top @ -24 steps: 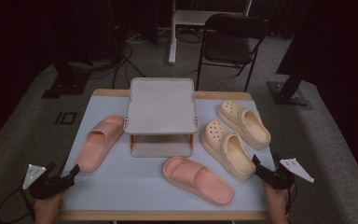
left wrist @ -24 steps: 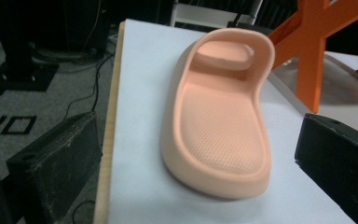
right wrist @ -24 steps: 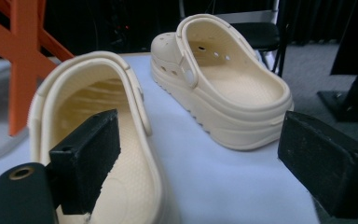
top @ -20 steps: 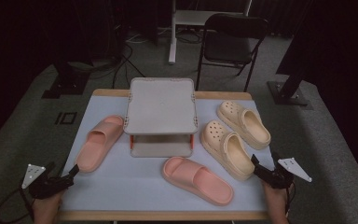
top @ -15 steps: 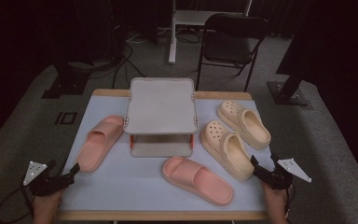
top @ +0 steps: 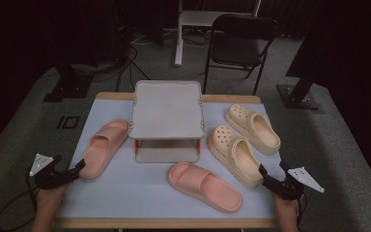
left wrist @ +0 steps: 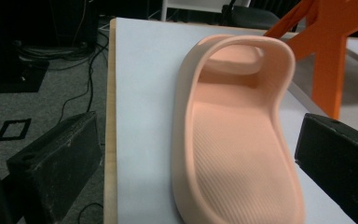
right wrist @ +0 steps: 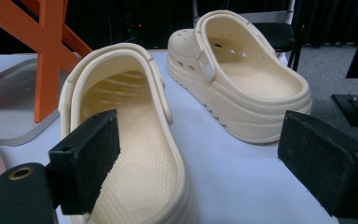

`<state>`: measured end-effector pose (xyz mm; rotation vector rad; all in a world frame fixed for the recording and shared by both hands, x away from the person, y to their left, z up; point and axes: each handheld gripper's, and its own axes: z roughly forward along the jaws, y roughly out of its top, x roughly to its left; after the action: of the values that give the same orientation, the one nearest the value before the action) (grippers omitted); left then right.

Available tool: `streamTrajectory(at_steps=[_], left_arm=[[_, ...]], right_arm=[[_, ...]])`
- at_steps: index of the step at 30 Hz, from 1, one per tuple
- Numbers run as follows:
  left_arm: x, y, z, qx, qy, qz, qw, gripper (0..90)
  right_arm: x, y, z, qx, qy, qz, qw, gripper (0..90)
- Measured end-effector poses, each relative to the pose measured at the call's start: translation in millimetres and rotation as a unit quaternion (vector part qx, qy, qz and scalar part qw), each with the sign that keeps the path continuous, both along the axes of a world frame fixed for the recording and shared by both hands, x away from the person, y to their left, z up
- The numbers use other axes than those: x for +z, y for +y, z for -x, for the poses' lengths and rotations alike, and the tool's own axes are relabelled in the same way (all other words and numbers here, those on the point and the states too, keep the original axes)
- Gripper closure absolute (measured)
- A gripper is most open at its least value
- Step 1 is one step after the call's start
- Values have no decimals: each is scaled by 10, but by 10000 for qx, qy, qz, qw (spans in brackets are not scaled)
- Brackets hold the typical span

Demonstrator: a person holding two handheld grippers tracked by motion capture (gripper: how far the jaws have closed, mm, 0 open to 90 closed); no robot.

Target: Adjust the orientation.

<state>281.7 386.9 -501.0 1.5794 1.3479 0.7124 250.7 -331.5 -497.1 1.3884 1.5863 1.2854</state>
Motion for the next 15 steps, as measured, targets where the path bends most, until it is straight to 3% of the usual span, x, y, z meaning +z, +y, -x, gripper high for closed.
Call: streamTrajectory(at_steps=[7,15], left_arm=[[-9,-40,-208,-167,164,-100,9997,5],[42,-52,-454,-215,199,-250,9993,5]], right_arm=[[6,-2,50,154,-80,66,9998,115],[8,10,78,185,-91,114,9997,115]])
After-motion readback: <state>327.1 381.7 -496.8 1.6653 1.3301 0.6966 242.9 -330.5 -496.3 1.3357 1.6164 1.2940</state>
